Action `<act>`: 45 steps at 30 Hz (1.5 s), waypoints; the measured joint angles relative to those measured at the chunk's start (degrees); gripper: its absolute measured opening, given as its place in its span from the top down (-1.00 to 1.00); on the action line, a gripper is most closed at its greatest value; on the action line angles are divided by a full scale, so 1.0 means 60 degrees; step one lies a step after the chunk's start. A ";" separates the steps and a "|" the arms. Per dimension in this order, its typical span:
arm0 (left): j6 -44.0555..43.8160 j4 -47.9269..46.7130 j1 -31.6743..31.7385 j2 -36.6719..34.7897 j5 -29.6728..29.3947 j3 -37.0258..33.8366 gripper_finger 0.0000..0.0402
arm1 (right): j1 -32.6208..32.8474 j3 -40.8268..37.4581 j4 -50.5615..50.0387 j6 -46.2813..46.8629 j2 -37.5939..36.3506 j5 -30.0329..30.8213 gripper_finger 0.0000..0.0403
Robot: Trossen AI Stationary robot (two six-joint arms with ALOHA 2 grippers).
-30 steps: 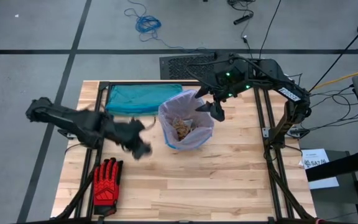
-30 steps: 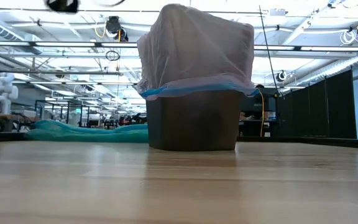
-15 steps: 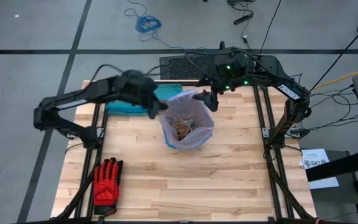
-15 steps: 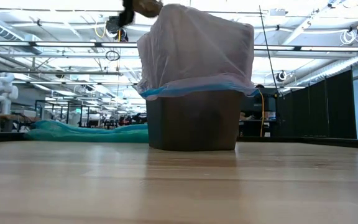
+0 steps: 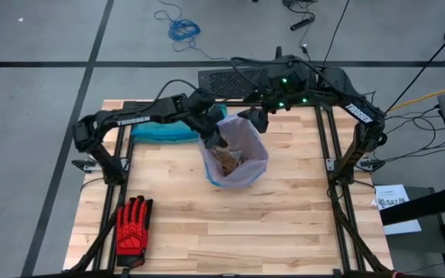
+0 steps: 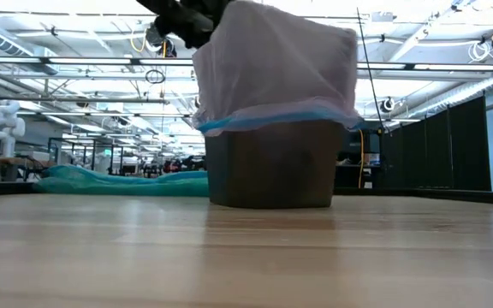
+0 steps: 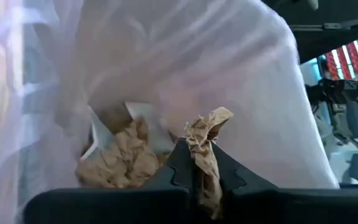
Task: Place trash/remove bag and relplace
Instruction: Put the brown napkin into the trash bin, then close the pink trash bag
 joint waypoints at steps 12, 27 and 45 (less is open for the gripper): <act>-0.1291 0.1858 0.0028 0.0224 -0.1105 0.0275 0.35 | -0.0959 0.0000 -0.0651 -0.1234 -0.0090 -0.0499 -0.23; -0.0416 -0.2719 0.0424 0.0213 -0.1529 0.3666 0.45 | -0.2640 -0.0032 -0.2988 -0.0352 -0.0152 0.0010 -0.22; -0.3038 -0.3404 0.0304 -0.3618 -0.4815 0.0312 0.99 | -0.6232 -0.2519 -0.2862 -0.2985 -0.0310 -0.5943 0.94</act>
